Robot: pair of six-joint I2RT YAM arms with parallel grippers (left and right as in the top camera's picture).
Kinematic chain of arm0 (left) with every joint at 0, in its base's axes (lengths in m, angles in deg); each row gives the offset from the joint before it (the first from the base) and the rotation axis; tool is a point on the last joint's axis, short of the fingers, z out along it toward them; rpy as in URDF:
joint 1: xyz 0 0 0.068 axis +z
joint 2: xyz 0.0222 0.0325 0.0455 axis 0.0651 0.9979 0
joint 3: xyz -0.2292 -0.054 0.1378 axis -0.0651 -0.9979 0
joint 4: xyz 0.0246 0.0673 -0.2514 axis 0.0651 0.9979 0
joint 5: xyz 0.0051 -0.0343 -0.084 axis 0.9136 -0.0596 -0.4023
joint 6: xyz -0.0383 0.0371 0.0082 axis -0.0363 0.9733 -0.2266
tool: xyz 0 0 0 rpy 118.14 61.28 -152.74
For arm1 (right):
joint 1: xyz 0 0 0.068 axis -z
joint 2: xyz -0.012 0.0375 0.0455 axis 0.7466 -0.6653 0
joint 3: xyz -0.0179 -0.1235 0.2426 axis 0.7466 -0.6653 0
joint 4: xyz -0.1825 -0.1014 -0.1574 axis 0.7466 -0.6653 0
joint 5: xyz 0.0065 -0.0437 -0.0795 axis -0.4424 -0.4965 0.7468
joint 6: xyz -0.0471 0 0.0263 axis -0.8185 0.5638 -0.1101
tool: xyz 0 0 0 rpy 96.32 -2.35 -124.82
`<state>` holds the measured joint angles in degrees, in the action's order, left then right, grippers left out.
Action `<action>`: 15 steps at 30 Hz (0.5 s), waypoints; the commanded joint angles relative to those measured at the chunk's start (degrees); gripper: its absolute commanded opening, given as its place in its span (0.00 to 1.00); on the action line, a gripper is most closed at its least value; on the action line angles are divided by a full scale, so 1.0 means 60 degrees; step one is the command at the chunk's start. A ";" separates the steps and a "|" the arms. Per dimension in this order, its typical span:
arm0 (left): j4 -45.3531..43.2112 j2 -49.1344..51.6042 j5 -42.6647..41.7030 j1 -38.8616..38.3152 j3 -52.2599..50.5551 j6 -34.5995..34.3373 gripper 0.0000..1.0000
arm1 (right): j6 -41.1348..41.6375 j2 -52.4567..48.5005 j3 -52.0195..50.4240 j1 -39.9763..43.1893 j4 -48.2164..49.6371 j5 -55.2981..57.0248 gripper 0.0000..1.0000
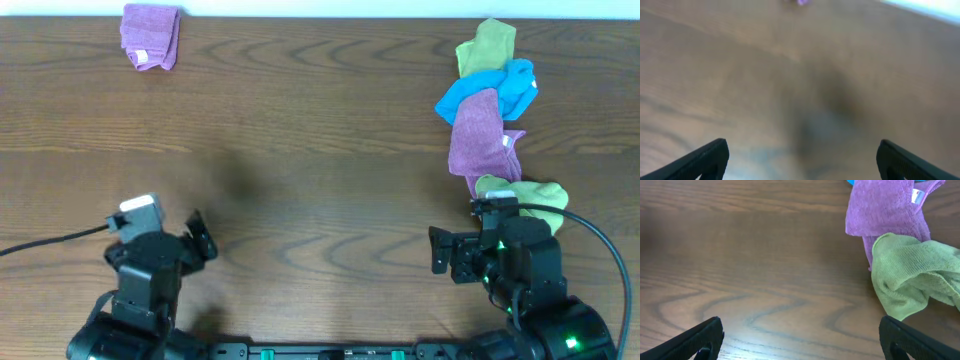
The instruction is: Fold the cloth
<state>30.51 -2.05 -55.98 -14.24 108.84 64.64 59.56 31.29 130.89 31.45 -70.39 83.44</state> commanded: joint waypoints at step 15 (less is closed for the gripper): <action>-0.3559 -0.3435 -0.2728 0.3136 -0.4091 0.2499 0.95 | 0.0113 0.0040 0.0015 0.0044 -0.0025 -0.0011 0.99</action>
<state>9.46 -20.48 -70.43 4.12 85.73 78.17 59.56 31.27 130.89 31.45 -70.57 83.41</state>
